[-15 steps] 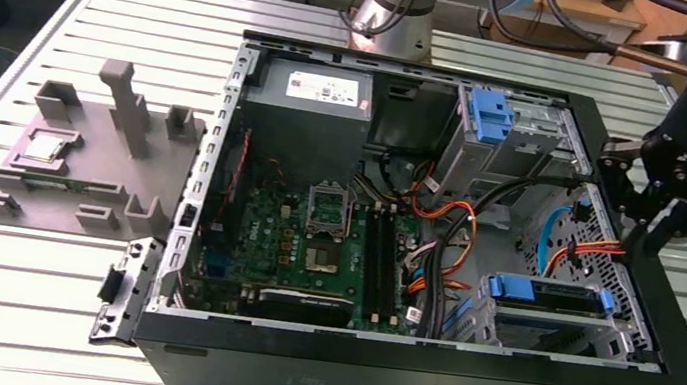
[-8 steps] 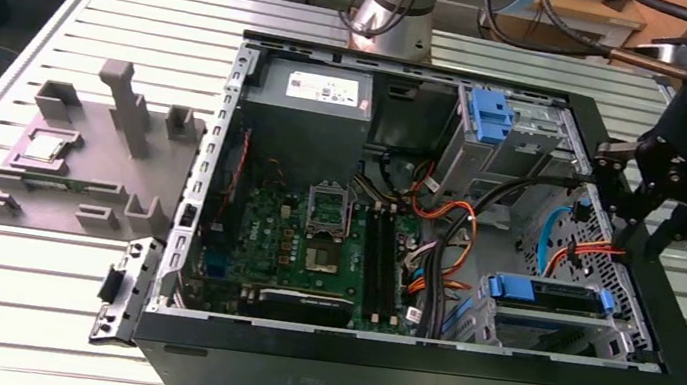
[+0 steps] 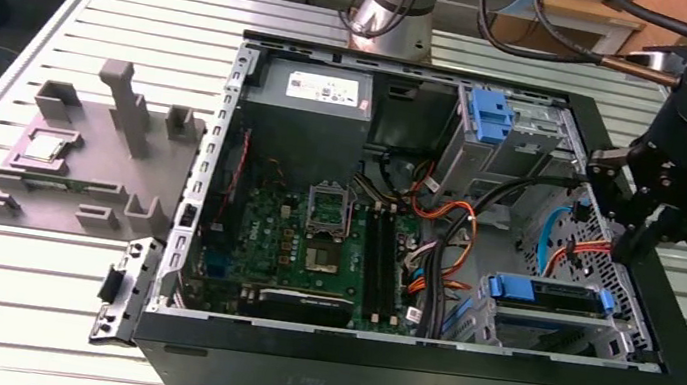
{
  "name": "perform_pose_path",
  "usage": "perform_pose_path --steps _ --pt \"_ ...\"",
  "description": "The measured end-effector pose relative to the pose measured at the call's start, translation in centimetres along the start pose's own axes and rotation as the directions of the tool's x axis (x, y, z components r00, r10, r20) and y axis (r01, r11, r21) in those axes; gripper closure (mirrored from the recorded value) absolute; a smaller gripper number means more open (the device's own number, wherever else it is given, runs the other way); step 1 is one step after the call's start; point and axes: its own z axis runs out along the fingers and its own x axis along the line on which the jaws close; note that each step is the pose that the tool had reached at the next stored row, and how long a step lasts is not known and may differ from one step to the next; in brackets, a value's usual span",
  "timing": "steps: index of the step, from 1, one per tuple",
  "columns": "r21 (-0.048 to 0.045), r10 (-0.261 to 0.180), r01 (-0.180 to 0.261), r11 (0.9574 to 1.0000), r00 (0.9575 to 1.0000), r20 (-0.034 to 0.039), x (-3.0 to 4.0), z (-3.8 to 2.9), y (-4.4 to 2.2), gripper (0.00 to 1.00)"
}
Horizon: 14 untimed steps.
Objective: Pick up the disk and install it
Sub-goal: 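Insert the first disk wire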
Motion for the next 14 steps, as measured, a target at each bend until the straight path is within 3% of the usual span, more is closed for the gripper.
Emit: perform_pose_path --steps 1,3,14 --pt "-0.0005 0.0 0.0 1.0 1.0 -0.0004 0.0 -0.01 0.0 0.82" --pt "-0.0006 0.0 0.0 1.0 1.0 -0.0004 0.02 -0.11 0.0 0.83" --pt "-0.0018 0.0 0.0 1.0 1.0 -0.001 0.04 -0.32 0.01 0.83"
